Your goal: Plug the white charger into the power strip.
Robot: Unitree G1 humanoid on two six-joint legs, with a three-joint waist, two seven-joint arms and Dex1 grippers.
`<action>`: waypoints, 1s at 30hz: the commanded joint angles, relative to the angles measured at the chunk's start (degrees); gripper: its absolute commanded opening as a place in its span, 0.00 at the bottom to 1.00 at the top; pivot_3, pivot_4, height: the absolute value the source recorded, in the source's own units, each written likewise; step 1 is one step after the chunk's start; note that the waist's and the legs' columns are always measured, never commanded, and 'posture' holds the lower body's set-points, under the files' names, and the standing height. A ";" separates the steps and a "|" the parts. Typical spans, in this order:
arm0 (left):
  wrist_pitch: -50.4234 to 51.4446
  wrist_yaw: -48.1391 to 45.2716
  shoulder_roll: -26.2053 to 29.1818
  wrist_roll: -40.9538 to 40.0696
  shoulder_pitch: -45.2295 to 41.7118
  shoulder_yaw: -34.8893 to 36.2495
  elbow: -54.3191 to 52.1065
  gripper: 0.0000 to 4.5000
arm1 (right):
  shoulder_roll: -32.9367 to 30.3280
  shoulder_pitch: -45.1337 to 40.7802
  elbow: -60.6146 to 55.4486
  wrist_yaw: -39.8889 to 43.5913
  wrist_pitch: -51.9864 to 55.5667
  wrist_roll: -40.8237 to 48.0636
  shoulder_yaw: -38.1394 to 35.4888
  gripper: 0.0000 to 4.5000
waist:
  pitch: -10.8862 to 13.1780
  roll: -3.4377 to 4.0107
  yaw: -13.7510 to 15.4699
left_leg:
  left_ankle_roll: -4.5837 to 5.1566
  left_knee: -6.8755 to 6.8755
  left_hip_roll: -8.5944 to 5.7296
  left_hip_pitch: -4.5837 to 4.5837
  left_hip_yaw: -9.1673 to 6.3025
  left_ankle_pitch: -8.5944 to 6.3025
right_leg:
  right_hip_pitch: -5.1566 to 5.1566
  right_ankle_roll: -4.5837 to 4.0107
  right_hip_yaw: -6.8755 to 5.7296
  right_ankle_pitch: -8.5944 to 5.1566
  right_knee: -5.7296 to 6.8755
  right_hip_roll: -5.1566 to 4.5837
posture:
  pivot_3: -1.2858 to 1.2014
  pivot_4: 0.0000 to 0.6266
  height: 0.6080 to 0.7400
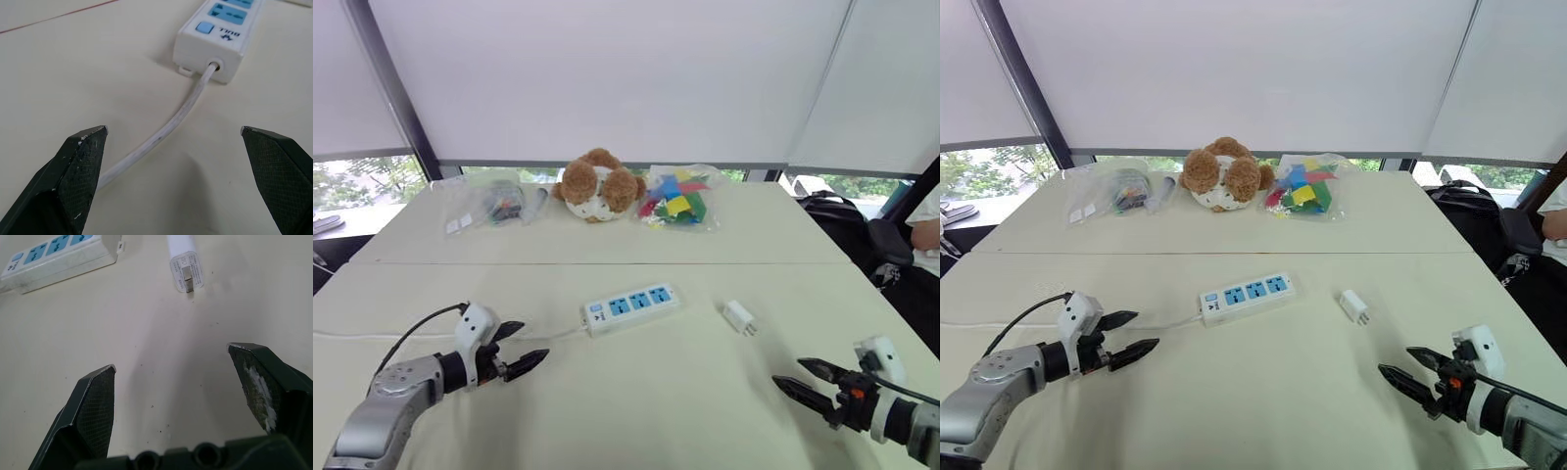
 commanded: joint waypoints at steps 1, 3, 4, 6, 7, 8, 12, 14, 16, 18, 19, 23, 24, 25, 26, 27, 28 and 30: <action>0.06 0.53 -0.34 -0.38 -0.02 0.66 -2.15 1.00 | -0.17 -0.35 -2.03 0.07 0.26 -0.45 -0.05 0.89 | 0.00 0.00 0.00 | 0.00 -0.01 0.00 0.00 0.00 0.00 | -0.01 0.00 0.00 0.00 0.00 0.00 | 0.52 0.24 0.99; 0.19 1.40 -1.10 -0.17 -0.67 0.46 -1.79 1.00 | -0.52 -0.86 -1.92 -0.28 1.15 -0.57 0.09 0.89 | 0.00 0.00 0.00 | 0.00 -0.01 0.00 -0.01 -0.01 0.00 | -0.02 0.00 0.00 0.00 0.01 0.01 | 0.52 0.24 0.99; 0.00 1.56 -1.30 0.03 -0.91 0.37 -1.68 1.00 | -0.71 -1.11 -1.80 -0.32 1.53 -0.63 0.13 0.89 | 0.00 -0.01 -0.01 | 0.00 0.00 0.00 -0.01 0.00 0.00 | -0.01 0.00 0.00 0.00 0.01 0.01 | 0.52 0.24 0.99; -0.28 1.71 -1.91 -0.09 -1.37 0.43 -1.47 1.00 | -1.06 -1.60 -1.67 -0.16 1.91 -0.90 0.25 0.89 | 0.01 -0.01 -0.01 | 0.00 0.01 0.00 -0.01 0.00 0.00 | -0.01 0.00 0.00 0.00 0.01 0.01 | 0.52 0.24 0.99; -0.26 1.70 -2.02 -0.08 -1.45 0.44 -1.42 1.00 | -1.09 -1.68 -1.71 -0.08 1.99 -1.01 0.26 0.89 | 0.01 -0.02 0.00 | 0.00 0.02 0.00 -0.01 0.00 0.00 | -0.01 0.00 0.00 0.00 0.01 0.01 | 0.52 0.24 0.99; -0.28 1.67 -2.10 -0.02 -1.49 0.47 -1.40 1.00 | -1.08 -1.73 -1.74 -0.01 2.03 -1.13 0.25 0.89 | 0.01 -0.01 0.01 | 0.00 0.02 0.00 -0.01 0.00 0.00 | -0.01 0.00 0.00 0.00 0.01 0.01 | 0.52 0.24 0.99; -0.35 1.39 -2.05 0.13 -1.80 0.65 -1.10 1.00 | -0.96 -1.97 -1.76 0.33 2.24 -1.77 0.23 0.89 | 0.01 -0.02 0.00 | 0.00 0.01 0.00 -0.01 0.00 0.00 | -0.01 0.01 0.00 0.00 0.01 0.02 | 0.52 0.24 0.99; -1.45 1.19 -1.83 0.76 -2.14 0.68 -0.60 1.00 | -0.90 -2.09 -1.83 0.38 2.34 -2.07 0.30 0.89 | 0.01 -0.02 -0.01 | 0.00 0.01 0.00 -0.02 -0.01 0.00 | -0.02 0.01 0.00 0.00 0.01 0.02 | 0.52 0.24 0.99; -2.00 0.96 -1.69 0.98 -2.67 0.77 0.01 1.00 | -0.91 -2.19 -1.90 0.45 2.50 -2.21 0.31 0.89 | 0.01 -0.02 -0.01 | 0.00 0.01 0.00 -0.02 -0.01 0.00 | -0.02 0.01 0.00 0.00 0.01 0.02 | 0.52 0.24 0.99; -2.46 0.33 -1.37 1.25 -3.60 0.67 1.02 1.00 | -1.17 -2.43 -1.85 0.58 2.71 -2.39 0.31 0.89 | 0.01 -0.02 -0.01 | 0.00 0.01 0.00 -0.02 0.00 0.00 | -0.02 0.01 0.00 0.01 0.01 0.02 | 0.52 0.24 0.99; -2.72 -0.16 -1.16 1.43 -4.11 0.56 1.58 1.00 | -1.34 -2.67 -1.74 0.66 2.84 -2.46 0.28 0.89 | 0.01 -0.02 0.00 | 0.00 0.02 -0.01 -0.02 0.00 0.00 | -0.02 0.01 0.00 0.01 0.01 0.02 | 0.52 0.24 0.99; -4.12 -2.21 -0.26 2.36 -6.13 -0.09 3.95 1.00 | -2.08 -3.28 -1.45 1.06 3.23 -2.86 -0.12 0.89 | 0.01 -0.01 0.00 | 0.00 0.01 -0.01 -0.02 0.00 0.00 | -0.02 0.01 0.00 0.01 0.01 0.03 | 0.52 0.24 0.99; -4.44 -2.81 -0.04 2.55 -6.89 -0.32 4.76 1.00 | -2.26 -3.26 -1.48 1.14 3.23 -2.95 -0.30 0.89 | 0.01 -0.02 0.00 | 0.00 0.01 -0.01 -0.03 0.00 0.00 | -0.02 0.01 0.00 0.01 0.01 0.03 | 0.52 0.24 0.99; -4.72 -3.33 0.10 2.69 -7.44 -0.51 5.34 1.00 | -2.37 -3.15 -1.55 1.23 3.22 -3.00 -0.50 0.89 | 0.01 -0.02 0.01 | 0.00 0.02 -0.01 -0.03 0.00 0.00 | -0.02 0.01 0.00 0.01 0.01 0.03 | 0.52 0.24 0.99; -4.98 -4.25 0.27 2.80 -8.14 -0.86 6.00 1.00 | -2.52 -2.88 -1.68 1.37 3.17 -3.07 -0.83 0.89 | 0.01 -0.02 0.03 | 0.00 0.02 -0.01 -0.03 0.00 0.00 | -0.02 0.02 0.00 0.01 0.01 0.04 | 0.52 0.24 0.99; -5.25 -5.23 0.44 2.96 -8.90 -1.31 6.73 1.00 | -2.71 -2.75 -1.75 1.43 3.12 -3.26 -1.10 0.89 | 0.01 -0.02 0.03 | 0.00 0.02 -0.01 -0.03 0.00 0.00 | -0.02 0.02 0.00 0.01 0.02 0.03 | 0.52 0.24 0.99; -5.62 -6.17 0.60 3.10 -9.56 -1.74 7.40 1.00 | -2.91 -2.74 -1.77 1.51 3.20 -3.33 -1.31 0.89 | 0.01 -0.02 0.04 | 0.00 0.02 -0.01 -0.03 0.00 0.00 | -0.02 0.02 0.00 0.01 0.02 0.03 | 0.52 0.24 0.99; -6.77 -9.10 0.72 3.53 -11.63 -3.46 9.21 1.00 | -4.08 -2.58 -2.45 2.60 4.21 -2.49 -2.37 0.89 | 0.01 -0.02 0.09 | 0.00 0.02 -0.01 -0.05 0.00 0.00 | -0.03 0.02 0.00 0.01 0.02 0.04 | 0.52 0.24 0.99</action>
